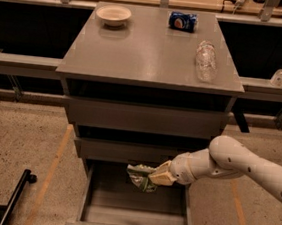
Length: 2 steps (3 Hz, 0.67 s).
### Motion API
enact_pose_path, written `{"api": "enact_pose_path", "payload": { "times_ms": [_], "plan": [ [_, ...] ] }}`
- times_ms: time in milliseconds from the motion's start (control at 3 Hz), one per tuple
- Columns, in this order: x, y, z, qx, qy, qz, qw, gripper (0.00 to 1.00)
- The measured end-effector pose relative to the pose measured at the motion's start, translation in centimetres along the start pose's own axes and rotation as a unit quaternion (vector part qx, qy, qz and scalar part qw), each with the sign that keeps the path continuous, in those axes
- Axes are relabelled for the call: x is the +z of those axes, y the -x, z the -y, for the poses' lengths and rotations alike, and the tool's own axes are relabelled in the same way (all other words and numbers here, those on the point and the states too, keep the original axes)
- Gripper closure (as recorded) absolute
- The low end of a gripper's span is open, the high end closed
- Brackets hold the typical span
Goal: Place green jalapeno chip bag into bottom drawer
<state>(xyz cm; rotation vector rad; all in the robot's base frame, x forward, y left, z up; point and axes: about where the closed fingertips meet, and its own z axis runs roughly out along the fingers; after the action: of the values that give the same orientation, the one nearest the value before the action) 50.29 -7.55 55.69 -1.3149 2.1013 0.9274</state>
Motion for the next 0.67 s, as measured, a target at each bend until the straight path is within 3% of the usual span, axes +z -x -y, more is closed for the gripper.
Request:
{"api": "enact_pose_path", "payload": {
  "times_ms": [667],
  "plan": [
    [7.6, -7.9, 3.2, 0.07, 0.051, -0.001, 0.9962, 1.0]
  ]
}}
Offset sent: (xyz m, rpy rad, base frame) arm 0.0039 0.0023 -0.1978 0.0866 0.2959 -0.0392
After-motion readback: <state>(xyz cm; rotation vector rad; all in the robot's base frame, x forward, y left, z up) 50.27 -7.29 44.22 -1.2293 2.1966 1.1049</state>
